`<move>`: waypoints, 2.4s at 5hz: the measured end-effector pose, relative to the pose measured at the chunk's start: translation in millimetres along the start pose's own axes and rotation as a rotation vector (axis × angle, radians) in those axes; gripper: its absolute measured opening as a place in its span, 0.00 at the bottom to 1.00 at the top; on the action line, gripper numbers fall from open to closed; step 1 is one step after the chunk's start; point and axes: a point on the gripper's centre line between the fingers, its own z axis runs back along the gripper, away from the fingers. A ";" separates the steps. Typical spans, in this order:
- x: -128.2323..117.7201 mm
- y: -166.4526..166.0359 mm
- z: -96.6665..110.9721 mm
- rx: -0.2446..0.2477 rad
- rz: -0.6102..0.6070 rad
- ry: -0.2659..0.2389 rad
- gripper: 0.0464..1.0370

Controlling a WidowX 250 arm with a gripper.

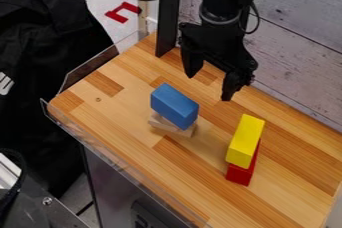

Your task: Take the rectangular block off of the cube and put it on top of the other rectangular block

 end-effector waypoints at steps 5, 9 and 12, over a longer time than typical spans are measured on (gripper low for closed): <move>-19.1 12.1 -10.5 0.075 0.370 0.070 0.96; -31.4 21.6 -15.5 0.217 1.258 -0.022 0.96; -26.4 24.7 -30.7 0.228 1.392 0.020 0.96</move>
